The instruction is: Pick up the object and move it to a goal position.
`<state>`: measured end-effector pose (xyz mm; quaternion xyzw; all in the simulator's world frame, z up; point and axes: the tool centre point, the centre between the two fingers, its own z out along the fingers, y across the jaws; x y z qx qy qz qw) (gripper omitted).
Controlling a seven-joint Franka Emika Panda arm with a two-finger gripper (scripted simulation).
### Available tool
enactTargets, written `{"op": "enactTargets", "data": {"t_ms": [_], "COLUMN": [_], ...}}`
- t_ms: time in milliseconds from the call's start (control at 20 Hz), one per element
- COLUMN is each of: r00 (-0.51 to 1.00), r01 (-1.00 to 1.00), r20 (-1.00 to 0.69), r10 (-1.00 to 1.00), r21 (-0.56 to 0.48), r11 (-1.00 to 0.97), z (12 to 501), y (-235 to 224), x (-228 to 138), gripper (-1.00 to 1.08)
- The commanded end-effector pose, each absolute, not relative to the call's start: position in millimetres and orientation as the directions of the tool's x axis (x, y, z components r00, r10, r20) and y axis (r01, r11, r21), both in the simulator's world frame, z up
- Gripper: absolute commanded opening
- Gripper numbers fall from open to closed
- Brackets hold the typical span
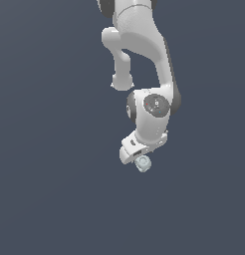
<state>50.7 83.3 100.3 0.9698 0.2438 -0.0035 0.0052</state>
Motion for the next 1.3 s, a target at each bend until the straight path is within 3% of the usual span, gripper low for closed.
{"op": "enactTargets", "data": {"t_ms": [0,1250], "r00": [0.861,0.842], "r01": [0.508,0.539], "r20": [-0.004,0.0], "r10": [0.508,0.539], "r21": [0.004,0.0], "r11": [-0.861,-0.842], "z": [95,40], "y": [92,100], "x": [54,57], "gripper": [1.0,1.0]}}
